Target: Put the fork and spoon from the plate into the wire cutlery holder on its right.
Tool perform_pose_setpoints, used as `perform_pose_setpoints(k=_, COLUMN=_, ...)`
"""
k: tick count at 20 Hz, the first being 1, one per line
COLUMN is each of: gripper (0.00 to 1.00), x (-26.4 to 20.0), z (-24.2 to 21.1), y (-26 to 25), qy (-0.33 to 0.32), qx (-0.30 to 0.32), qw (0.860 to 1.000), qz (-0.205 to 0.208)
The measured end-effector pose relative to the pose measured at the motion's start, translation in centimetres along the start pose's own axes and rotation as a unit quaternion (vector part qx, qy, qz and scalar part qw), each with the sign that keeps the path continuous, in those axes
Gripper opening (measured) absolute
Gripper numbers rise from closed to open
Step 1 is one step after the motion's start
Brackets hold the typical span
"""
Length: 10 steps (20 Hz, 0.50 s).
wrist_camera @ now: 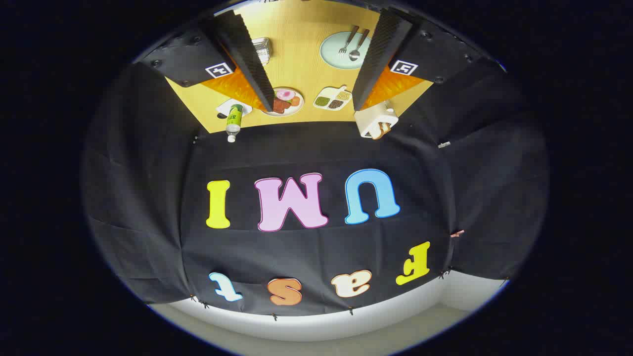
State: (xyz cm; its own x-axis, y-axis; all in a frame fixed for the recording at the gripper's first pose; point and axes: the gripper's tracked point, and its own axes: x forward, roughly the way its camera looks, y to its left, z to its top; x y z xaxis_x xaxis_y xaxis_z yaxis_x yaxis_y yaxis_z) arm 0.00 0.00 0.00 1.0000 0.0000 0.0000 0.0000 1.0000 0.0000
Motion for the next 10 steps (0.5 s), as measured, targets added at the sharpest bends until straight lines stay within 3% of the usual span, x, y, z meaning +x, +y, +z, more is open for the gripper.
perform_pose_setpoints(k=10, gripper=0.99, x=0.6, z=-2.1, y=1.8, qy=0.027, qx=0.0, qw=1.0, qz=0.005)
